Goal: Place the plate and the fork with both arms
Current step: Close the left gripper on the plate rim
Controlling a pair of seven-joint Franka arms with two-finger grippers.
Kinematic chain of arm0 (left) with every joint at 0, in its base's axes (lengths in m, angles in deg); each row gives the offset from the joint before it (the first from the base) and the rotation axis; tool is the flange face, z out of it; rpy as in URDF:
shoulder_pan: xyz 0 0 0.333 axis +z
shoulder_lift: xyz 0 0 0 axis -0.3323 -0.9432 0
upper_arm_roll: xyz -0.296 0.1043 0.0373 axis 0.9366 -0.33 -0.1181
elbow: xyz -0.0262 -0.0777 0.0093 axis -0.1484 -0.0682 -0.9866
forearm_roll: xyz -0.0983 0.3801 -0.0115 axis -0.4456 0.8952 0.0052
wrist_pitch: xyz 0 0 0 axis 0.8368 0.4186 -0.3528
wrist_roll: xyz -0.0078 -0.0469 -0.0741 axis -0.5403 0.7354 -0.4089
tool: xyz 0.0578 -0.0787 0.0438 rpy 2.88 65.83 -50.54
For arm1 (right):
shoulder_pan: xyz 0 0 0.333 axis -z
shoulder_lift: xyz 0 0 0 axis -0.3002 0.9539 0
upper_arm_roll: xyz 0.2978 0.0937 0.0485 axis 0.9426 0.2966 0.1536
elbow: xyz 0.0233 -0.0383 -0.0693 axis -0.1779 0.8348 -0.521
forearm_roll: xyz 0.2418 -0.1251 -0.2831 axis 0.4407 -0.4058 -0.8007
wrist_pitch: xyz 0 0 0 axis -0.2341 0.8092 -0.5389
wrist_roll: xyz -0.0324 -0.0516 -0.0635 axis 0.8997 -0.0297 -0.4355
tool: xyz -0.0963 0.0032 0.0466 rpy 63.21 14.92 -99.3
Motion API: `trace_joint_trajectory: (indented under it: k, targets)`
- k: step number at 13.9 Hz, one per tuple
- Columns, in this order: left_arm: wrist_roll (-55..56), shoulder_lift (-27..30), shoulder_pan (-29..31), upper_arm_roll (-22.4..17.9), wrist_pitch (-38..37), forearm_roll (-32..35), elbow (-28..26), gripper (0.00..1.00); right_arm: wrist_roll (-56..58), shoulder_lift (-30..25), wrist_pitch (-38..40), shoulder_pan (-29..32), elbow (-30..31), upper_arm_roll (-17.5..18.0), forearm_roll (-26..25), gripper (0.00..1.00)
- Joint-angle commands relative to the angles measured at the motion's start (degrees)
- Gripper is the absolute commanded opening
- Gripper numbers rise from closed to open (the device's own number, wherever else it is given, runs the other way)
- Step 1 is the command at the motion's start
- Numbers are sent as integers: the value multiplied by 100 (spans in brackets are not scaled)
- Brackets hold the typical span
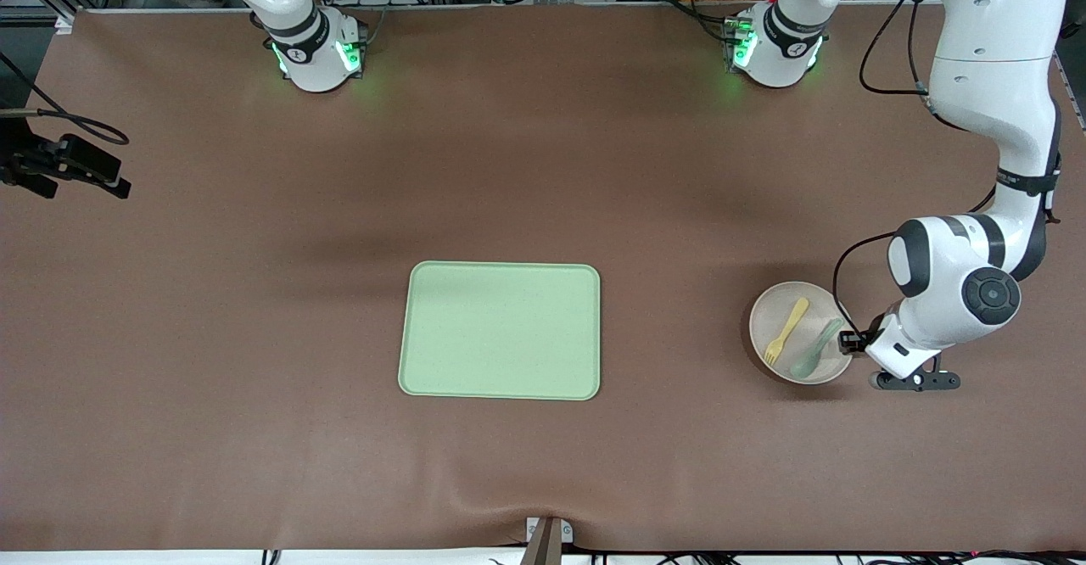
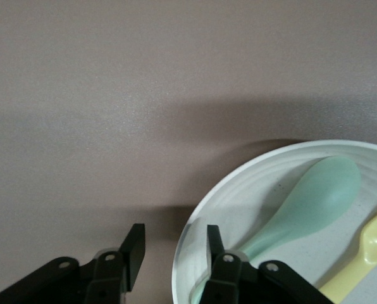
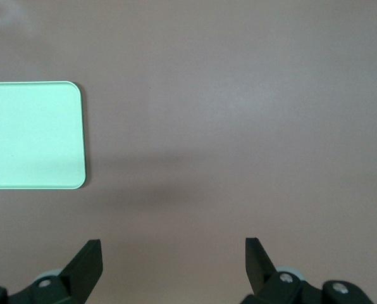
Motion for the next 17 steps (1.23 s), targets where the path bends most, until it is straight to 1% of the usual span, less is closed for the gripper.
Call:
trace_joint_trajectory:
  k: [1,3,6,10,15,16,17]
  targets:
    - [-133,-62,38,66,62,-173,23,46,96,28,58,93,-96,39,108,100]
    - [-133,-62,29,66,62,-173,23,46,88,37,49,57,-88,48,108,100]
    - [-133,-62,11,75,62,-173,14,39,88,37,58,75,-87,48,108,100]
    - [-133,-70,11,75,62,-181,6,36,96,37,50,110,-87,48,108,100]
    - [-133,-97,11,66,62,-173,6,34,96,37,67,110,-79,48,152,100]
    - [-125,-105,2,66,62,-173,-3,32,96,37,67,110,-79,48,152,100]
    - [-125,-114,-6,66,62,-181,6,28,96,37,67,110,-79,48,152,100]
